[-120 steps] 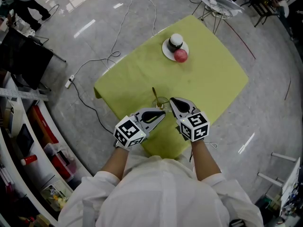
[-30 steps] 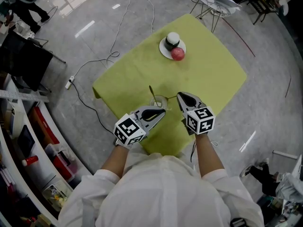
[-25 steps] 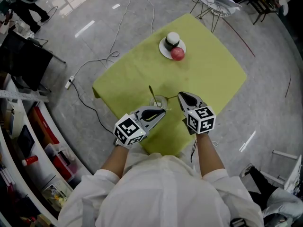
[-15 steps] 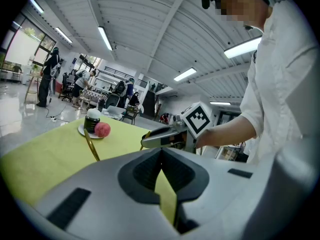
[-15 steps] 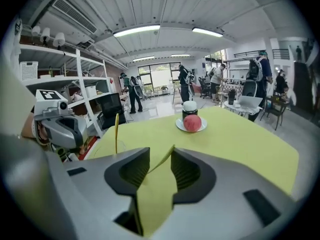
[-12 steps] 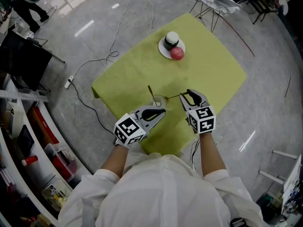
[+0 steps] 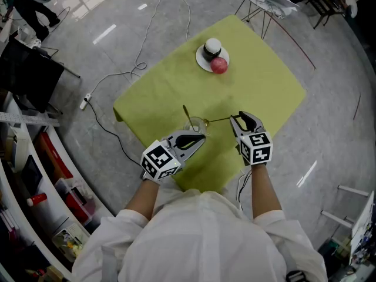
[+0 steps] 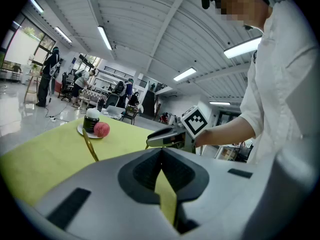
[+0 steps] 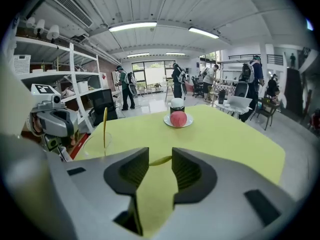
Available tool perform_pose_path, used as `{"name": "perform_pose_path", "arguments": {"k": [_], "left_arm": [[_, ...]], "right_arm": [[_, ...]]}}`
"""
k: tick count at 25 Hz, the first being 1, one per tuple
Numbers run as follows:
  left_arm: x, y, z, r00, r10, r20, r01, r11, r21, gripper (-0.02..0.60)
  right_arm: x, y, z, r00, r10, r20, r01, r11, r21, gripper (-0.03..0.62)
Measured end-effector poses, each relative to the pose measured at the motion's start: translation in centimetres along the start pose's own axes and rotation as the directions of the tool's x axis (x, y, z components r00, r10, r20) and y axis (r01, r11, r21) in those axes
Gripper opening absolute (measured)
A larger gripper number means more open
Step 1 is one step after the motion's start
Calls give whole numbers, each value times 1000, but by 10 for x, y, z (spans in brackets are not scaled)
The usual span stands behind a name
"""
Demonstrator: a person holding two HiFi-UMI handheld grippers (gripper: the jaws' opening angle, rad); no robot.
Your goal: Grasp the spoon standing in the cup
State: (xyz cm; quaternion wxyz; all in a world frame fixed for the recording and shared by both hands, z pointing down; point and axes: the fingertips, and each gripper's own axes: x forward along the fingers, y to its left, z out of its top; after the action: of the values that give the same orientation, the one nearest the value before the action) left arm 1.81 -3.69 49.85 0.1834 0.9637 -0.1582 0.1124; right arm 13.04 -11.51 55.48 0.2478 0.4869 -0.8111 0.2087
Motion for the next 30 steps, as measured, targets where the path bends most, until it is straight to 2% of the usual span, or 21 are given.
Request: {"name": "perform_pose_path", "arguments": {"k": [6, 17, 30], "left_arm": [[-1, -1, -1, 1000, -1, -1, 1, 1000, 0, 5], [0, -2, 2, 1000, 0, -2, 0, 1000, 13, 5], [-6, -4, 0, 1000, 9, 1, -9, 1000, 15, 5]], "right_arm": [[-5, -5, -8, 1000, -22, -7, 22, 1000, 9, 144], [-13, -11, 2, 999, -48, 19, 48, 999, -4, 144], [-9, 20, 21, 998, 31, 45, -29, 999, -42, 144]]}}
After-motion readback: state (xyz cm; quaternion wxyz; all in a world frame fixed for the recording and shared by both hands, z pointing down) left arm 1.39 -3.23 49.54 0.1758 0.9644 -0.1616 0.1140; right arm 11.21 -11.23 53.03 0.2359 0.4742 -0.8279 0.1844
